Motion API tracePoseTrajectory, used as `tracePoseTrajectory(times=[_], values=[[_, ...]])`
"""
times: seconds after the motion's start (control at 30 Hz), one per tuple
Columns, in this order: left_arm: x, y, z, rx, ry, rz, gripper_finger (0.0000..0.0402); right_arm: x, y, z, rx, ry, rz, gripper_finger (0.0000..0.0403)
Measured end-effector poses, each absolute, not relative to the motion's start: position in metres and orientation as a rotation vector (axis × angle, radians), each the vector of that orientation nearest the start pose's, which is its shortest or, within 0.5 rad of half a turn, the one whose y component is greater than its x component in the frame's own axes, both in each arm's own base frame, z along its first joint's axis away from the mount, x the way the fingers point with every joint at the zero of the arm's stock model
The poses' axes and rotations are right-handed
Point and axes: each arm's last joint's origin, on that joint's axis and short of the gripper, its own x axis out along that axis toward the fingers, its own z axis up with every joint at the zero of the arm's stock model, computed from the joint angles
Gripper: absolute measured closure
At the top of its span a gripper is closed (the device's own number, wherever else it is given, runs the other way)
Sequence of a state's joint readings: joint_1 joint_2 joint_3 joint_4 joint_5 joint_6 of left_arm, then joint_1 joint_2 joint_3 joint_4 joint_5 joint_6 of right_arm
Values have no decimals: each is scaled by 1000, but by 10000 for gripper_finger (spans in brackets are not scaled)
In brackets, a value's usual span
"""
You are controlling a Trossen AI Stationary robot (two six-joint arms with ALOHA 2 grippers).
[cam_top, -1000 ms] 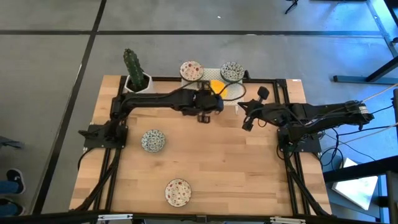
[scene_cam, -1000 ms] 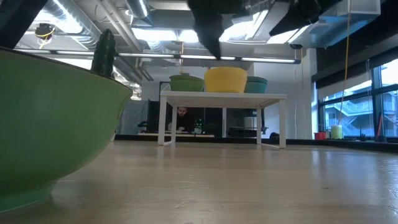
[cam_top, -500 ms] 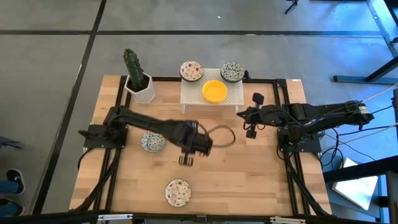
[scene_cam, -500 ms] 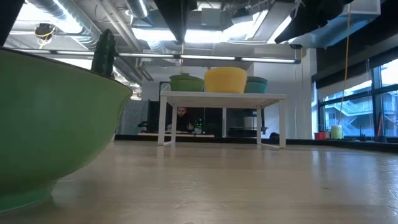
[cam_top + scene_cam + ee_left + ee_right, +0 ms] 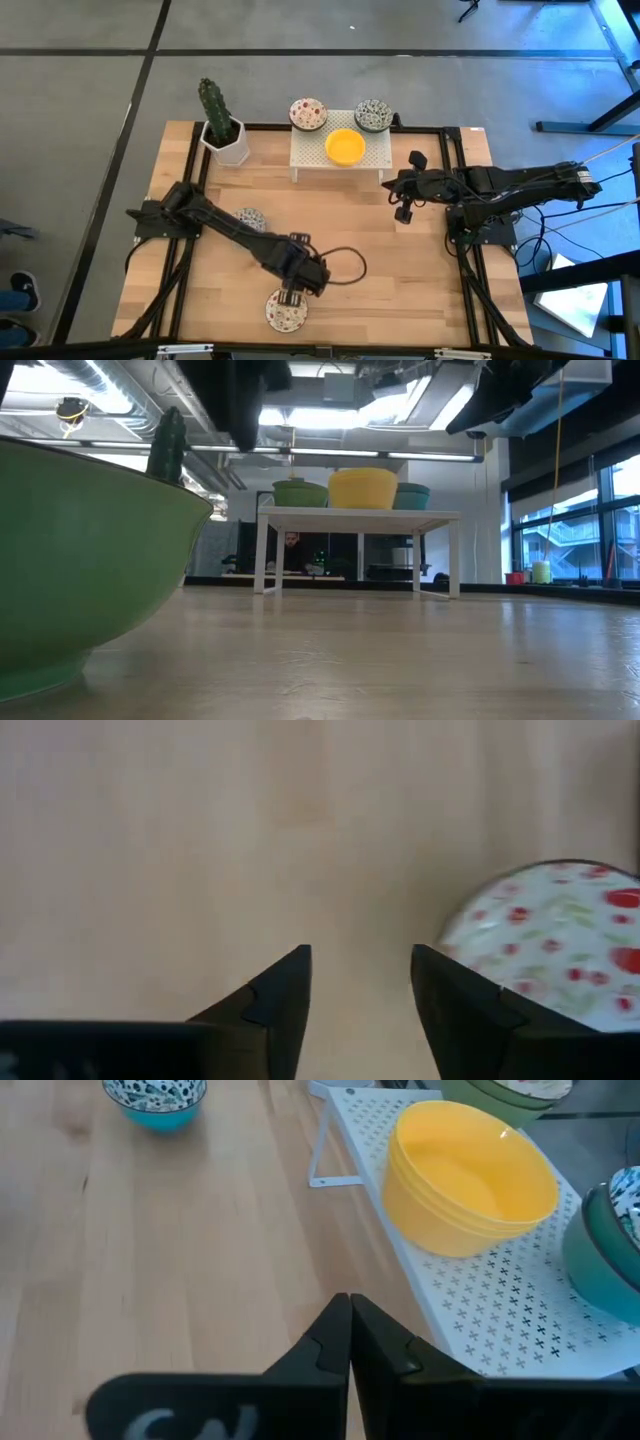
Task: Pick & Place Mini bowls
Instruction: Stack the green patterned bowl on top of the other green patterned bowls on the shelf
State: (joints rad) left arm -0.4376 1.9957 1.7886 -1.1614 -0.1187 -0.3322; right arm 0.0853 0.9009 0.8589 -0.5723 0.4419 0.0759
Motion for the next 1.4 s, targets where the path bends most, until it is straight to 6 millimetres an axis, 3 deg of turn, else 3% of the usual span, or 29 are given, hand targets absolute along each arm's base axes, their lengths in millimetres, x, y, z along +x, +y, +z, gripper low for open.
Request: tracePoseTrajectory(times=[0.13,0.47,0.87,1.07,1.23,1.4], values=[[360,-180,238,38,1336,-105,213,181,3,306,-85,580,-368,395],[345,-181,206,-18,1443,-39,191,182,3,308,-55,556,-375,395],[339,-184,183,-69,1459,-88,286,182,3,308,-37,552,-380,395],[342,-182,184,-52,1447,-142,381,182,3,308,-37,552,-380,395],[347,-170,189,-72,1446,-171,390,182,3,308,-36,552,-380,395],[352,-141,225,-2,1338,-135,394,182,3,308,-35,548,-380,395]])
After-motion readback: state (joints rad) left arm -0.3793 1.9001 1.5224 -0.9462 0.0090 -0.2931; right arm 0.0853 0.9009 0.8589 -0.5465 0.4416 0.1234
